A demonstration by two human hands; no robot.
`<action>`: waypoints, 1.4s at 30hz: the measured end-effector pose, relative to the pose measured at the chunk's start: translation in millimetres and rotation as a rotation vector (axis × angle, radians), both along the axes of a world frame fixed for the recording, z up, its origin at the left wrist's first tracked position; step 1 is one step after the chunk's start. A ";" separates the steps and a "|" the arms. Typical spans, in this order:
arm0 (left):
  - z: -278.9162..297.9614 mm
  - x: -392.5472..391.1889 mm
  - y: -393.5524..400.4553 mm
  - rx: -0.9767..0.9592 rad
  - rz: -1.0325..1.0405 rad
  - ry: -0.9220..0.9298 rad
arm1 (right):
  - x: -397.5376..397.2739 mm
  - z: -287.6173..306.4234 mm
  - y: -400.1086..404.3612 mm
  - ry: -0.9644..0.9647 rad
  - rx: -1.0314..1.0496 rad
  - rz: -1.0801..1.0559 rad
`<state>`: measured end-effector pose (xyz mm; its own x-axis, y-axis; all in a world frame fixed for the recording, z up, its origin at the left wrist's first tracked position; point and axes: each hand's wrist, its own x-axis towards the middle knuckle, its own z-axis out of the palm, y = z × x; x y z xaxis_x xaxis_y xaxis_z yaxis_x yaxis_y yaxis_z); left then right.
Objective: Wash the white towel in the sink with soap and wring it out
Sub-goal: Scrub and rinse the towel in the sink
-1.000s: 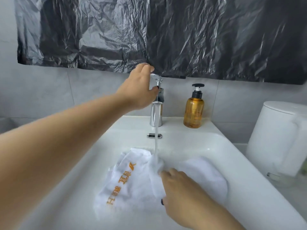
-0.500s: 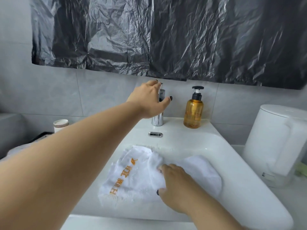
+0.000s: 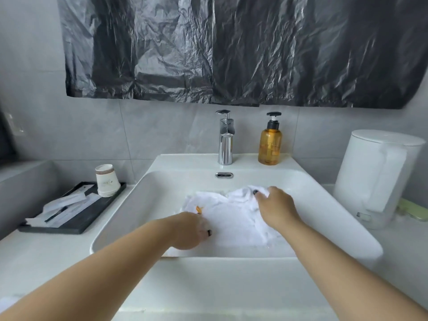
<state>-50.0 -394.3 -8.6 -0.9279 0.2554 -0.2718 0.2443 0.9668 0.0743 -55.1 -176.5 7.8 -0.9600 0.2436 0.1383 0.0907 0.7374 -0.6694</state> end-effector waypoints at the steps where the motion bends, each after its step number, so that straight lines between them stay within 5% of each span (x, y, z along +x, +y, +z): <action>1: 6.5 4.5 3.8 -0.062 -0.024 0.008 | 0.4 2.6 3.7 0.035 -0.037 -0.040; 4: 17.3 12.2 13.9 -0.189 -0.067 0.188 | 2.3 5.5 8.6 0.130 -0.032 -0.061; 7: 10.2 14.3 14.1 -0.054 -0.020 0.281 | 5.9 8.8 -0.2 0.197 0.064 0.018; 11: -3.8 10.7 9.1 -0.036 -0.012 -0.016 | 14.6 20.4 -15.9 0.151 0.218 0.237; 16: -13.3 2.6 8.0 -0.195 -0.023 -0.194 | 30.3 10.2 -31.4 -0.292 0.565 0.644; 24: -12.8 -0.8 12.9 -0.263 -0.040 -0.239 | -20.5 -23.1 -42.9 -0.240 1.013 0.521; 29: -12.1 -0.8 13.9 -0.254 -0.047 -0.229 | -54.1 -18.7 -28.0 -0.310 0.823 0.297; 35: -14.3 -3.3 10.2 -0.263 -0.052 -0.236 | -47.9 -4.4 -26.4 -0.264 0.448 0.355; 42: -13.8 -1.5 13.0 -0.294 -0.044 -0.233 | 7.5 -18.1 -64.4 -0.162 0.746 0.548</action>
